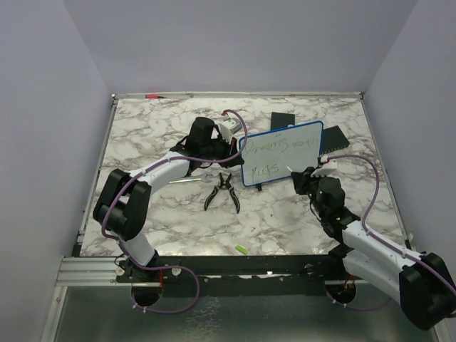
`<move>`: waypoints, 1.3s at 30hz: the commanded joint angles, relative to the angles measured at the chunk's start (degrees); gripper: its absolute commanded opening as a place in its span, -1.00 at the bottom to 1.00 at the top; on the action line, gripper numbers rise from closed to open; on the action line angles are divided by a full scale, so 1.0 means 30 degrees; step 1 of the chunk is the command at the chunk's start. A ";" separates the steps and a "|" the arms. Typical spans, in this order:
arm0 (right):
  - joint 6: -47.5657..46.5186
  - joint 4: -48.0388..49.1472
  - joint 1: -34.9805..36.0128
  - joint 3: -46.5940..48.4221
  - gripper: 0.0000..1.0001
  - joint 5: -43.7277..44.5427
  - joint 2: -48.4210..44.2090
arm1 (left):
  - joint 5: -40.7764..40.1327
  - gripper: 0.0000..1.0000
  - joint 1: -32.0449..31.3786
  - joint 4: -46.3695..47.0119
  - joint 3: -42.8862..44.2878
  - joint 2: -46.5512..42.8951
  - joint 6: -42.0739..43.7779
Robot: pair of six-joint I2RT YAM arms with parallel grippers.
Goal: Write a sentence on the whiteboard
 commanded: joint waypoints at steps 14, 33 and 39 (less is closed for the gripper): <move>-0.0691 0.1841 -0.0053 0.0885 -0.98 -0.1606 0.1554 | -0.0855 -1.00 -0.0211 -0.0688 0.0128 0.0210 0.0684; -0.0651 0.2107 -0.0053 0.1143 -0.98 -0.1006 0.2999 | -0.0856 -1.00 -0.0211 -0.0688 0.0101 0.0162 0.0685; -0.0191 0.1174 -0.0053 0.1190 -0.98 -0.0526 0.3459 | -0.0855 -1.00 -0.0202 -0.0688 0.0070 0.0143 0.0684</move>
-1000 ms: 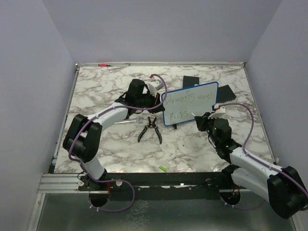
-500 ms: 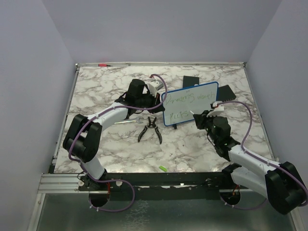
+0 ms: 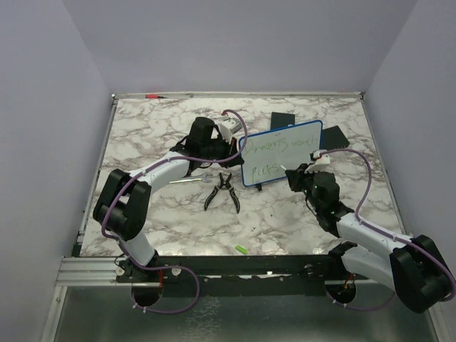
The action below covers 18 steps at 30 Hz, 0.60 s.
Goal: Write a sentence on the whiteboard
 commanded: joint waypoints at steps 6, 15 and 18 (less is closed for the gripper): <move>0.0869 -0.0941 -0.0053 0.0354 -0.98 0.0999 0.1054 | -0.0811 -1.00 -0.0218 -0.0696 0.0099 0.0129 0.0684; 0.0941 -0.1085 -0.0053 0.0360 -0.98 0.1817 0.0930 | -0.0790 -1.00 -0.0209 -0.0692 0.0099 0.0163 0.0685; 0.0873 -0.1067 -0.0053 0.0431 -0.98 0.2150 0.0786 | -0.0804 -1.00 -0.0228 -0.0696 0.0099 0.0179 0.0684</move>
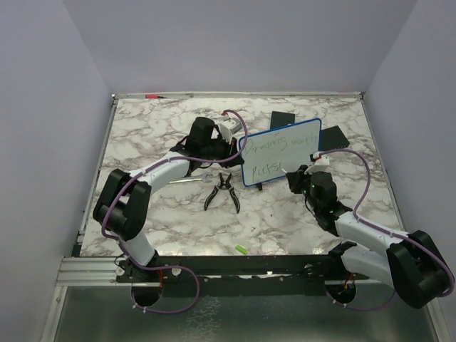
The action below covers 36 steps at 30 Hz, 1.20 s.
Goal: Write a sentence on the whiteboard
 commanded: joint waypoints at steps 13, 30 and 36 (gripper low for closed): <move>-0.1090 -0.0334 -0.0060 0.1371 -0.98 0.1460 -0.0338 | -0.0753 -1.00 -0.0195 -0.0703 0.0119 0.0245 0.0677; -0.1254 -0.0407 -0.0060 0.1514 -0.98 0.1465 -0.0558 | -0.0725 -1.00 -0.0195 -0.0710 0.0128 0.0225 0.0677; -0.0952 -0.0694 -0.0060 0.1119 -0.98 0.1560 -0.0297 | -0.0749 -1.00 -0.0197 -0.0710 0.0128 0.0213 0.0677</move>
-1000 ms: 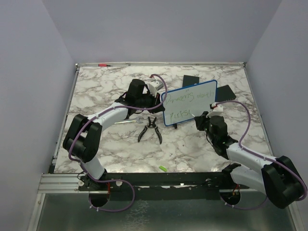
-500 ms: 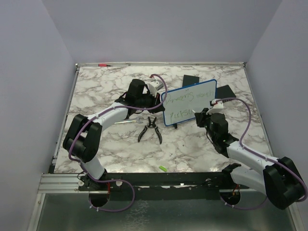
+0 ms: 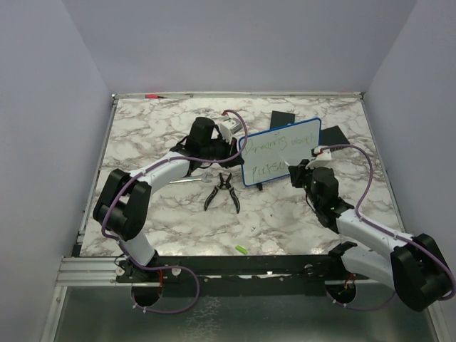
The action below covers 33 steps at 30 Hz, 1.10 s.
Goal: Write a sentence on the whiteboard
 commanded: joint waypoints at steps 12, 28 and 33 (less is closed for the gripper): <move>0.1007 -0.0630 -0.0060 -0.0677 -0.98 0.0953 0.0330 | -0.0733 -1.00 -0.0201 -0.0703 0.0128 0.0275 0.0670; 0.1841 -0.1267 -0.0053 -0.0658 -0.98 0.2420 0.0252 | -0.0753 -1.00 -0.0218 -0.0703 0.0128 0.0287 0.0640; 0.1736 -0.1331 -0.0056 -0.0574 -0.98 0.2815 0.0031 | -0.0747 -1.00 -0.0195 -0.0703 0.0128 0.0313 0.0640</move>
